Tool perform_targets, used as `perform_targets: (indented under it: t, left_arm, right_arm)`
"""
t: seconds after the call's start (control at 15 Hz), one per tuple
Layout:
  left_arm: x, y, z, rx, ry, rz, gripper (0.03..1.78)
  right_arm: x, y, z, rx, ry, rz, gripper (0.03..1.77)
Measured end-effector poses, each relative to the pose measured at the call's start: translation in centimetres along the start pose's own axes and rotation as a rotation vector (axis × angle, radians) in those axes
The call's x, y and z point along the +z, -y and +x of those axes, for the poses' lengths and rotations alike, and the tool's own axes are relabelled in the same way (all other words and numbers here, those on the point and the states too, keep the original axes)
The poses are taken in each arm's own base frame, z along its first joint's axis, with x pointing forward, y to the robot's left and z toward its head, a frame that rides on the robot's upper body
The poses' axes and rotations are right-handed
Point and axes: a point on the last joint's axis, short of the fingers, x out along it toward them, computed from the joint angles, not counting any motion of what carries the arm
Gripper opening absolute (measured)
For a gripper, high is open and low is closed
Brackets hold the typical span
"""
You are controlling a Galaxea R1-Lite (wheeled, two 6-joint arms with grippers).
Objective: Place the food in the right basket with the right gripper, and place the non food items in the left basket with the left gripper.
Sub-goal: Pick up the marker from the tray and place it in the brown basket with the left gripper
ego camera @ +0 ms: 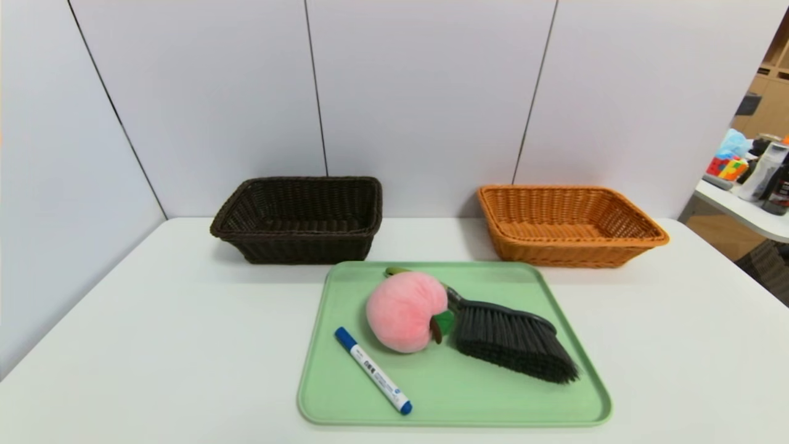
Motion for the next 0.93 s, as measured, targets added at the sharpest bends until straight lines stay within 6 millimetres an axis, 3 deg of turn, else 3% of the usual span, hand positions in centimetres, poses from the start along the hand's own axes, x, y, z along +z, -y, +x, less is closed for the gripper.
perform_targets:
  t: [0.93]
  left_arm:
    - [0.01, 0.00, 0.00, 0.000, 0.000, 0.005, 1.69]
  right_arm:
    - [0.00, 0.00, 0.00, 0.000, 0.000, 0.000, 1.71]
